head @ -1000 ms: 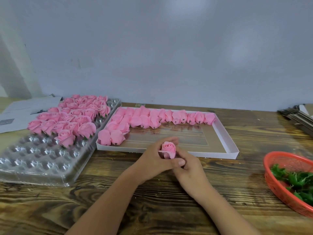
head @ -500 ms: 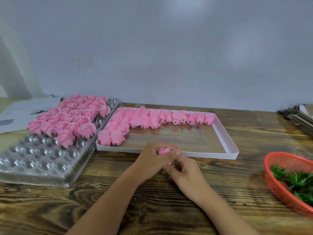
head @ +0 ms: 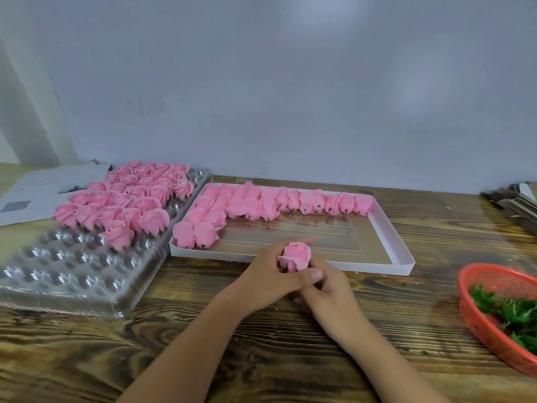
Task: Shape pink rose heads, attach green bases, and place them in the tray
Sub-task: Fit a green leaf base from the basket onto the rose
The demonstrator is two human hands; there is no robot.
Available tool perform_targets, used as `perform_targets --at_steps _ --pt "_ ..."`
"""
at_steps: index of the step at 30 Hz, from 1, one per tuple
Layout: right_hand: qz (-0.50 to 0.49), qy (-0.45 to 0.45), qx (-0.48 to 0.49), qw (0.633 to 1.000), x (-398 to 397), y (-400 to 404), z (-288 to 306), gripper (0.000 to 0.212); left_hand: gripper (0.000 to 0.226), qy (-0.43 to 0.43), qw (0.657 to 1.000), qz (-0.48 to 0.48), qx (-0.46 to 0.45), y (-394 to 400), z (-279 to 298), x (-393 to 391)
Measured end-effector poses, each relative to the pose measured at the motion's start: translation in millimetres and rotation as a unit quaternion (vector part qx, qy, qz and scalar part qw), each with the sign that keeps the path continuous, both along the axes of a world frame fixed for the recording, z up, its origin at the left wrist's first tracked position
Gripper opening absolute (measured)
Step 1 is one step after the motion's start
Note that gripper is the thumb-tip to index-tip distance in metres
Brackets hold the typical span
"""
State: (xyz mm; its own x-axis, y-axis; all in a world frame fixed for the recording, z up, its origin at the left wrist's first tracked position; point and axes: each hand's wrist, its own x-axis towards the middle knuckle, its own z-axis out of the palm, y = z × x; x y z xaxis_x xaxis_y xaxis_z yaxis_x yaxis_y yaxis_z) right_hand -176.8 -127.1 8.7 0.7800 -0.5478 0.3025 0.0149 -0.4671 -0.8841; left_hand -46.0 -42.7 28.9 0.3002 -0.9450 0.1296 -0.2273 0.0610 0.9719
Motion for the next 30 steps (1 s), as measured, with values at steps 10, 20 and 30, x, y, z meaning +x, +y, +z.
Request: perform_targets --at_steps 10,20,30 --pt "-0.006 0.012 -0.028 1.0 1 0 -3 0.029 0.016 -0.002 0.995 0.07 -0.071 0 3 -1" --pt "-0.047 -0.027 -0.029 0.998 1 -3 -3 0.024 0.069 -0.02 1.0 0.013 0.013 -1 -1 1" --pt "-0.101 -0.017 -0.031 0.994 3 -11 -10 0.03 0.06 -0.049 0.993 0.098 -0.05 1 -1 8"
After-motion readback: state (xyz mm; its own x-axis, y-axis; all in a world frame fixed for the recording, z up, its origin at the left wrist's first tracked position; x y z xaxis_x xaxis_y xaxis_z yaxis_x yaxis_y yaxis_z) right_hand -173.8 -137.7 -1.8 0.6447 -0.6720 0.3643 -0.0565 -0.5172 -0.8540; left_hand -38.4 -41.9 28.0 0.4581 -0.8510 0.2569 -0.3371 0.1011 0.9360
